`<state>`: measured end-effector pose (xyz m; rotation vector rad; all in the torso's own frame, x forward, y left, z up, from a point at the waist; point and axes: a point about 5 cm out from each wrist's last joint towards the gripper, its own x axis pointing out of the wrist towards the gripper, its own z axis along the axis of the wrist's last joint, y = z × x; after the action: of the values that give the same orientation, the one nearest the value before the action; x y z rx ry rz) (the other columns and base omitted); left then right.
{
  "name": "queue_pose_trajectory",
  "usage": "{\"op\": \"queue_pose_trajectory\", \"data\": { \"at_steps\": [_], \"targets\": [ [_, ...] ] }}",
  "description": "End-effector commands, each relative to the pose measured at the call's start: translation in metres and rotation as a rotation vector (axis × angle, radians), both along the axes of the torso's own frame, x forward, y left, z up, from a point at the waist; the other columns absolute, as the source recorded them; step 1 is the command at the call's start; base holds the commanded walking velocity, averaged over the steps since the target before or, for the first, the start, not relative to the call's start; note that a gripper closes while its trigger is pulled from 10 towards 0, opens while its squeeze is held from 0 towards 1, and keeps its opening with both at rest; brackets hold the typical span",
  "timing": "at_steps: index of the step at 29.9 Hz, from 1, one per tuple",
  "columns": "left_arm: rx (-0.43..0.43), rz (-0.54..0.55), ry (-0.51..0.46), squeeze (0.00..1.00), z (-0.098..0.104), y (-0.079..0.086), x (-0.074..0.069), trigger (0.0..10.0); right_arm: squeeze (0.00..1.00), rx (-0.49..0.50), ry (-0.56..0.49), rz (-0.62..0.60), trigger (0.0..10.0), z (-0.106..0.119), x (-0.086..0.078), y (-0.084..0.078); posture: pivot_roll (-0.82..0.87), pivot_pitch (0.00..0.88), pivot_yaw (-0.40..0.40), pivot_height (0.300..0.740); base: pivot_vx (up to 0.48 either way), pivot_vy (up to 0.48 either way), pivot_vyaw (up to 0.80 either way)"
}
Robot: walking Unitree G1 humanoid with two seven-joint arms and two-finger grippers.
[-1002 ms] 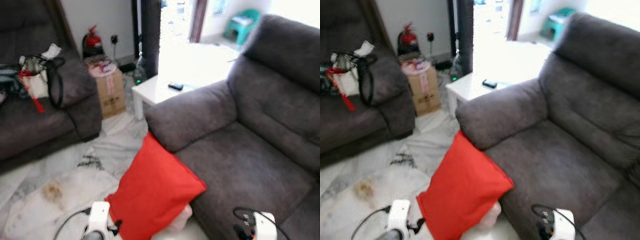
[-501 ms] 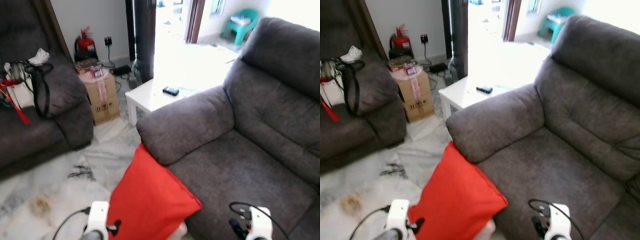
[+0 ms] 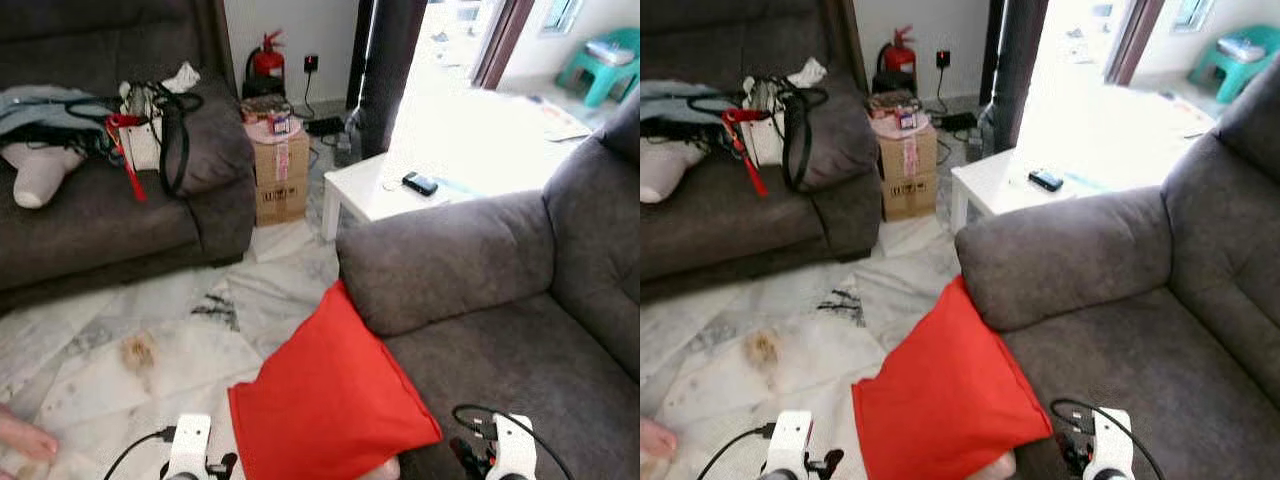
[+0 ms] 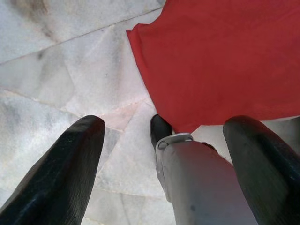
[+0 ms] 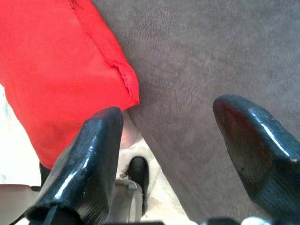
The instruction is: Move the pillow to the sofa from floor
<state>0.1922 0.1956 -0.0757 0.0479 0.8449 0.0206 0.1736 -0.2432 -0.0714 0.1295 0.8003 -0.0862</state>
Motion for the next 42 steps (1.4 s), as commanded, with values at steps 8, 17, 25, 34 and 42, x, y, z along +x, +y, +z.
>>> {"op": "queue_pose_trajectory", "data": {
  "at_steps": [8,17,25,34,42],
  "targets": [
    [-0.001,-0.016,0.013,0.0,-0.001,-0.001,-0.002,10.0,0.0,-0.008,-0.023,0.011,10.0,0.001,-0.001,-0.001,-0.01,0.096,-0.06,0.74,0.0,0.0,0.0],
    [-0.005,-0.023,0.019,0.0,-0.002,-0.003,-0.003,10.0,0.0,0.002,-0.021,0.002,10.0,0.0,-0.002,0.0,-0.01,0.097,-0.058,0.74,0.0,0.0,0.78],
    [-0.005,-0.023,0.024,0.0,-0.003,-0.004,-0.005,10.0,0.0,0.007,-0.017,-0.006,10.0,0.0,-0.003,0.0,-0.01,0.097,-0.061,0.74,0.0,0.0,0.2],
    [-0.003,-0.038,0.02,0.0,-0.003,-0.005,-0.005,10.0,0.0,0.001,-0.024,-0.016,10.0,-0.001,-0.004,0.0,-0.01,0.091,-0.06,0.74,0.0,0.0,0.0],
    [0.021,-0.074,-0.31,0.0,0.036,-0.001,0.043,10.0,0.0,0.004,-0.199,-0.056,10.0,0.009,0.0,0.0,-0.01,0.071,-0.055,0.74,0.0,0.0,0.0]
  ]
}}
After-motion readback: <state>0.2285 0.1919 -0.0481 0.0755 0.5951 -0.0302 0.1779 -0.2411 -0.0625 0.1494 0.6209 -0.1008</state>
